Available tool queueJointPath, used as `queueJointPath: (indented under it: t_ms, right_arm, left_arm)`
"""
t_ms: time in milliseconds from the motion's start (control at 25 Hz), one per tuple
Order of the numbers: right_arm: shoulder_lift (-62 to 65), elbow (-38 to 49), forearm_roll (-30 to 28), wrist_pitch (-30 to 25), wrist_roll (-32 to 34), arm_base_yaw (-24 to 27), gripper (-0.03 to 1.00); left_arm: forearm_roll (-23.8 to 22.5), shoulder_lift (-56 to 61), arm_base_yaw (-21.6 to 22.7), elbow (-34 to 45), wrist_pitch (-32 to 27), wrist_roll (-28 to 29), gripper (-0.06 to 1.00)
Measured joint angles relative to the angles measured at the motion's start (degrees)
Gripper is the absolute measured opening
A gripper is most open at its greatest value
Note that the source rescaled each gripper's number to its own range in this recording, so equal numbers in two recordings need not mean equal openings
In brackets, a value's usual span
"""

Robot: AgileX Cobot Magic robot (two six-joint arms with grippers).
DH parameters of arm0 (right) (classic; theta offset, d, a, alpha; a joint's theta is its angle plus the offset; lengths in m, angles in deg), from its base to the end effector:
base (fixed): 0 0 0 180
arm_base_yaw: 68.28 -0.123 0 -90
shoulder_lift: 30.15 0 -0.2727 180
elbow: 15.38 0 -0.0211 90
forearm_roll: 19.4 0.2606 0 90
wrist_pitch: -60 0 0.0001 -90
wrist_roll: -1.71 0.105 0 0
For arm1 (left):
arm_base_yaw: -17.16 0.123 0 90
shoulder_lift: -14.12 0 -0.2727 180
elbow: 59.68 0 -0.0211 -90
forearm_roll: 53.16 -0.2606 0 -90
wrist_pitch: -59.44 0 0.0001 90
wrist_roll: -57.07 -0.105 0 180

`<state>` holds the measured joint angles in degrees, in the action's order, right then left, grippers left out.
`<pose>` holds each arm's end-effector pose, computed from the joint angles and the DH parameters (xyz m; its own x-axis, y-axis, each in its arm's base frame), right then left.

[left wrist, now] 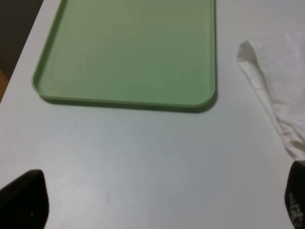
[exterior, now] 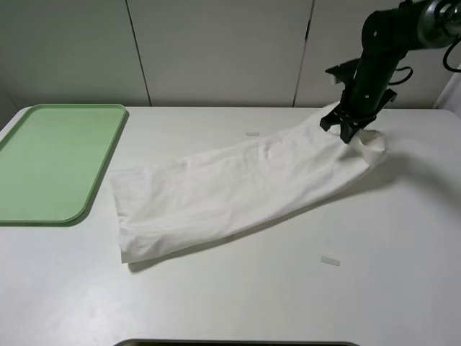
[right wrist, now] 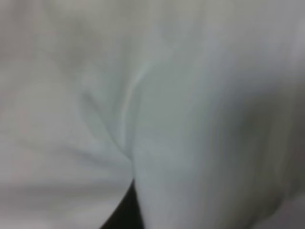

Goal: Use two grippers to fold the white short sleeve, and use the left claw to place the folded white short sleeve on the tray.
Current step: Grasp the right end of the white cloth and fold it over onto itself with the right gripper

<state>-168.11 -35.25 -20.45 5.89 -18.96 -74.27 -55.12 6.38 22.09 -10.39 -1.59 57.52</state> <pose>0.4542 0.0461 0.0975 -0.8810 -0.4574 -0.1212 -0.4530 0.8893 -0.0630 0.0291 0.0057 0.2698 -0.4694 -0.0317 -0.8824 -0.1081 0.9939 0.0218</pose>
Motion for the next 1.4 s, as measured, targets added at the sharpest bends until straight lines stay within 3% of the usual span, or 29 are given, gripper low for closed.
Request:
queueJointPath:
  t_ms: [40,240,280,520,720,920,1120,1200,1360,1400]
  right_arm:
    - [3.57,0.0,-6.43,0.22,5.44,-2.41,0.08]
    - [6.58,0.0,-10.19,0.48,9.34,-4.55,0.08]
    - [9.9,0.0,-13.11,0.23,13.78,-7.38,0.08]
    - [11.77,0.0,-14.18,-4.44,18.94,-12.78,0.08]
    - [11.77,0.0,-13.08,-6.13,20.66,-15.53,0.08]
    - [11.77,0.0,-5.45,-8.22,20.66,-21.03,0.08]
    - [11.77,0.0,-3.43,-8.59,20.66,-22.01,0.08]
    - [11.08,0.0,-1.01,-9.27,20.66,-22.33,0.08]
    - [10.07,0.0,1.05,-9.54,20.66,-22.33,0.14]
    - [9.79,0.0,1.82,-9.56,20.05,-22.33,0.2]
  left_arm:
    - [0.0,0.0,0.0,0.0,0.0,0.0,1.0]
    - [0.0,0.0,0.0,0.0,0.0,0.0,1.0]
    - [0.0,0.0,0.0,0.0,0.0,0.0,1.0]
    - [0.0,0.0,0.0,0.0,0.0,0.0,1.0]
    - [0.0,0.0,0.0,0.0,0.0,0.0,1.0]
    - [-0.28,0.0,0.0,0.0,0.0,0.0,1.0]
    - [-2.18,0.0,0.0,0.0,0.0,0.0,1.0]
    - [-5.46,0.0,0.0,0.0,0.0,0.0,1.0]
    - [-7.18,0.0,0.0,0.0,0.31,0.0,1.0]
    - [-7.25,0.0,0.0,0.0,0.44,0.0,1.0]
